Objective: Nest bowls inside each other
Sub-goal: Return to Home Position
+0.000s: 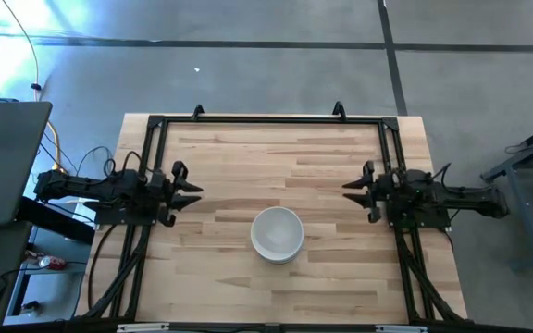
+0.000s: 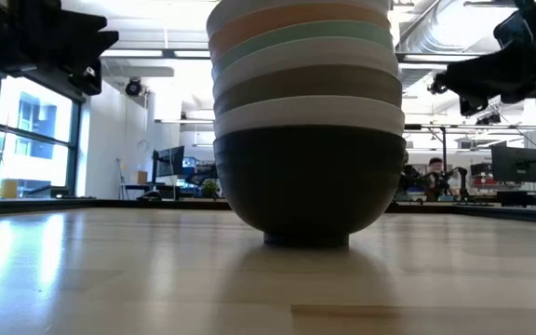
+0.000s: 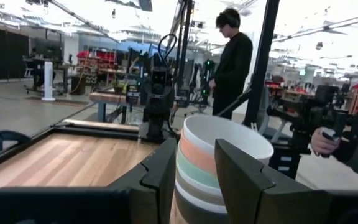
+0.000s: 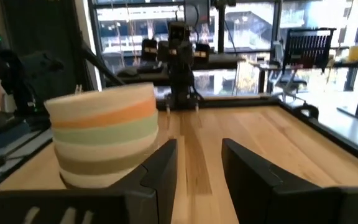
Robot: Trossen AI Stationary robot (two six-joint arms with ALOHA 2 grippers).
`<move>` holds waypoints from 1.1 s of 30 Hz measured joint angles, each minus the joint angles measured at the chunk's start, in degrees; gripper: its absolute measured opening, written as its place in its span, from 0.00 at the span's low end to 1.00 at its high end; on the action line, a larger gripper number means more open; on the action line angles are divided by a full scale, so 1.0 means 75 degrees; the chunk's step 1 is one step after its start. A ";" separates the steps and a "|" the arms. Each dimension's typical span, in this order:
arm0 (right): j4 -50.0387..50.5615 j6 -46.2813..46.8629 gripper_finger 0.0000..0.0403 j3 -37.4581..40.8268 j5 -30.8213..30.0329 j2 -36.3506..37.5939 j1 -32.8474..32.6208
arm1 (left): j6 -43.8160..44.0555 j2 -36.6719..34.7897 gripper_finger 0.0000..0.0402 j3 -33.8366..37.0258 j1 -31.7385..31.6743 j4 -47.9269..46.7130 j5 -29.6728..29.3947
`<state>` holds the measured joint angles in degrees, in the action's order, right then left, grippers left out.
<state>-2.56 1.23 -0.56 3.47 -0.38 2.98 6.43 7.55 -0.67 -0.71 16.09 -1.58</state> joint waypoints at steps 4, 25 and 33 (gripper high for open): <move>0.0234 0.0196 0.30 -0.0003 -0.0261 -0.0061 0.0000 | -0.0004 0.0000 0.25 -0.0003 -0.0001 -0.0247 -0.0003; 0.0175 0.0840 0.30 -0.0009 0.0295 -0.0306 0.0000 | -0.0341 -0.0001 0.25 -0.0003 -0.0001 -0.0133 0.0933; 0.0273 0.1182 0.30 -0.0009 -0.0520 -0.0303 0.0003 | -0.0476 -0.0003 0.25 -0.0003 0.0000 0.0218 0.0928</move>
<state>-0.51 10.10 -0.62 -0.43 -2.66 3.01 2.86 7.53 -0.69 -0.72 17.72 5.37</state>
